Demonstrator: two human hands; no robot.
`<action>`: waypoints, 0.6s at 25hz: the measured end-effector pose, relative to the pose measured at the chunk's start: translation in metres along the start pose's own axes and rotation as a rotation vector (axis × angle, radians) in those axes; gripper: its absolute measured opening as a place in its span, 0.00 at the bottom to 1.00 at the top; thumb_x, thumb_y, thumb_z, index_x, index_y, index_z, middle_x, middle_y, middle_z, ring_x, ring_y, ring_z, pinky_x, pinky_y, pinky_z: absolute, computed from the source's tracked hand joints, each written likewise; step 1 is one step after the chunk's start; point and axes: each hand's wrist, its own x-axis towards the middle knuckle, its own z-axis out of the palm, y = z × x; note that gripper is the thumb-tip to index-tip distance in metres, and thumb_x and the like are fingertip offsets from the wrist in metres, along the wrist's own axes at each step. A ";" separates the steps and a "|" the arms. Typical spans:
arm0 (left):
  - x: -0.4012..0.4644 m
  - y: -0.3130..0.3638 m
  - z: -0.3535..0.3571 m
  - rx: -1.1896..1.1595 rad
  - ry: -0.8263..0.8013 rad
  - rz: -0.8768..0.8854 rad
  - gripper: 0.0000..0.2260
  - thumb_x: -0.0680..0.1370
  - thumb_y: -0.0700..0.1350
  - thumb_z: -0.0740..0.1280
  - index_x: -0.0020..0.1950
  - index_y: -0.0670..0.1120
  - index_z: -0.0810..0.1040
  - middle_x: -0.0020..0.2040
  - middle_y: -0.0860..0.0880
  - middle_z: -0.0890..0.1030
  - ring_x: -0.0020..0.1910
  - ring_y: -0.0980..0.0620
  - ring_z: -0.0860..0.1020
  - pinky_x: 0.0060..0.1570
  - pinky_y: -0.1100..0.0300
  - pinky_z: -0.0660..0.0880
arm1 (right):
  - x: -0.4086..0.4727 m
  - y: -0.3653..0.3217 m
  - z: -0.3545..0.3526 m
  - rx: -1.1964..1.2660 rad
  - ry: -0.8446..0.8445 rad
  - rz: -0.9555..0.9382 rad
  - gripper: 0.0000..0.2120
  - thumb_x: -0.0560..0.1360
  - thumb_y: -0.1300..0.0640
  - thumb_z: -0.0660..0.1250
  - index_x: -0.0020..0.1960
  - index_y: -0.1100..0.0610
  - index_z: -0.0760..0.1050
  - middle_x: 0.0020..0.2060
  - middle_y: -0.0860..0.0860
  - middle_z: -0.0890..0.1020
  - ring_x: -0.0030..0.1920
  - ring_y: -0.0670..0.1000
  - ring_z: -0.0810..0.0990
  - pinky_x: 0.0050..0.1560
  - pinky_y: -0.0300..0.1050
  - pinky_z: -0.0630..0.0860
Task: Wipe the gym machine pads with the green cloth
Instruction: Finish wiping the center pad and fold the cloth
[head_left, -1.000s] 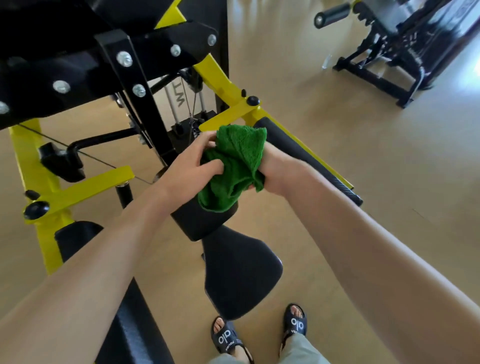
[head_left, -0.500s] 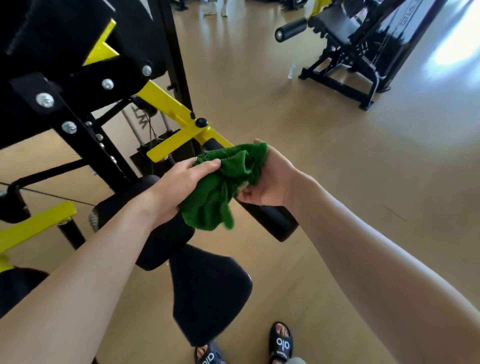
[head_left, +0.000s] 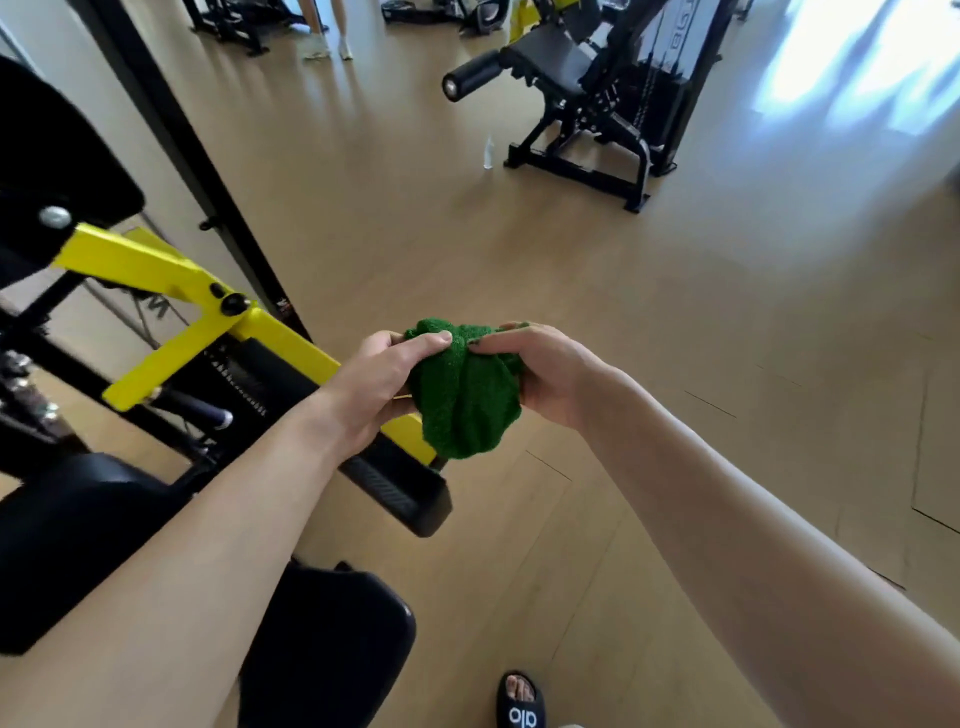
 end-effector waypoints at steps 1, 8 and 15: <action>0.010 0.003 0.017 0.001 -0.012 0.007 0.22 0.77 0.52 0.70 0.64 0.40 0.72 0.59 0.41 0.82 0.55 0.46 0.82 0.47 0.53 0.80 | 0.000 -0.003 -0.017 0.033 0.017 -0.011 0.17 0.74 0.63 0.71 0.62 0.67 0.78 0.57 0.62 0.84 0.57 0.60 0.84 0.62 0.56 0.79; 0.085 0.014 0.098 0.065 -0.023 -0.047 0.20 0.79 0.50 0.60 0.66 0.39 0.73 0.59 0.38 0.81 0.49 0.46 0.81 0.41 0.55 0.78 | 0.021 -0.015 -0.095 0.045 0.106 -0.024 0.25 0.69 0.59 0.78 0.62 0.65 0.74 0.54 0.61 0.85 0.53 0.61 0.86 0.57 0.60 0.81; 0.166 0.048 0.113 0.098 -0.078 0.013 0.19 0.77 0.47 0.70 0.63 0.41 0.70 0.59 0.42 0.80 0.56 0.47 0.81 0.53 0.52 0.80 | 0.087 -0.060 -0.131 0.115 0.070 0.026 0.17 0.73 0.58 0.68 0.61 0.63 0.77 0.53 0.60 0.85 0.55 0.59 0.85 0.63 0.57 0.78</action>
